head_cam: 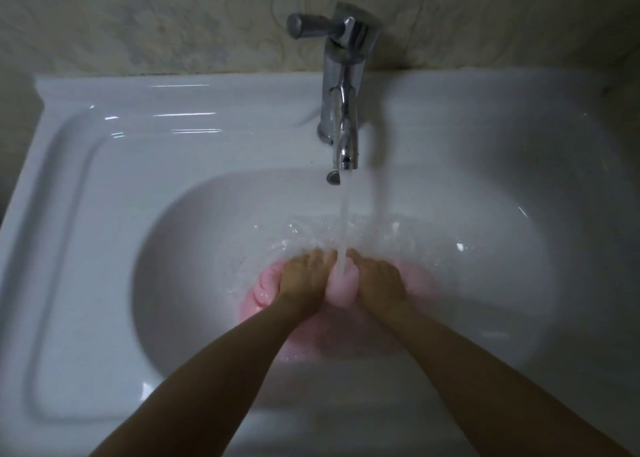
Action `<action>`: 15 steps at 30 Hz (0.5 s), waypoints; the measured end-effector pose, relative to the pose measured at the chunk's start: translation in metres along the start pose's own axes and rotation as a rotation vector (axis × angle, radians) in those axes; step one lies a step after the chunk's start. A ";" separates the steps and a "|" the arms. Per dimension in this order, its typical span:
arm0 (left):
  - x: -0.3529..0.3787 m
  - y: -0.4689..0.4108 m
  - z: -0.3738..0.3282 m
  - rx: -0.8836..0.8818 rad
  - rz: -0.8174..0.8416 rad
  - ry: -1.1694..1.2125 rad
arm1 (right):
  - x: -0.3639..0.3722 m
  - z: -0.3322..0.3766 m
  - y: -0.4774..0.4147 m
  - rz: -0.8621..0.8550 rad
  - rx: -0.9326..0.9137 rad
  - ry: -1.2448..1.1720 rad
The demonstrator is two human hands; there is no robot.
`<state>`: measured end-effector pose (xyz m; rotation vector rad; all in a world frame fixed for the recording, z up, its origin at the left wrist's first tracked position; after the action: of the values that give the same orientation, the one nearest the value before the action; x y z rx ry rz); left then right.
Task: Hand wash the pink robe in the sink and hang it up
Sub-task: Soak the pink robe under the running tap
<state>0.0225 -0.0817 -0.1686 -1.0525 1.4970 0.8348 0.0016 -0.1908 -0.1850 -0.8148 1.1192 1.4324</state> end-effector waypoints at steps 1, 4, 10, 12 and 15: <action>-0.001 0.000 0.002 -0.072 0.039 0.085 | 0.002 0.000 0.001 0.024 0.048 -0.002; 0.008 0.002 -0.002 -0.027 0.228 0.086 | 0.011 -0.002 -0.003 0.088 0.198 0.021; -0.020 0.000 0.024 -0.135 0.460 0.358 | -0.013 0.003 0.001 0.301 0.121 -0.114; -0.082 -0.022 0.036 -0.305 0.170 0.630 | -0.032 0.002 0.007 0.236 0.087 -0.125; -0.203 -0.056 0.048 -0.440 -0.330 0.989 | -0.070 0.007 0.006 0.029 0.072 -0.056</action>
<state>0.0996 -0.0218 0.0246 -2.1829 1.8685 0.3978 0.0084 -0.2073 -0.1166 -0.7059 1.1372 1.4224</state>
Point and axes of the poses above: each hand's wrist, its own y-axis away from the middle knuckle, its own x-axis out of the palm, z = x × y, the point moved 8 cm from there along -y, towards the middle knuckle, and after that the axes turned 15 degrees about -z, right-handed, at the moved point
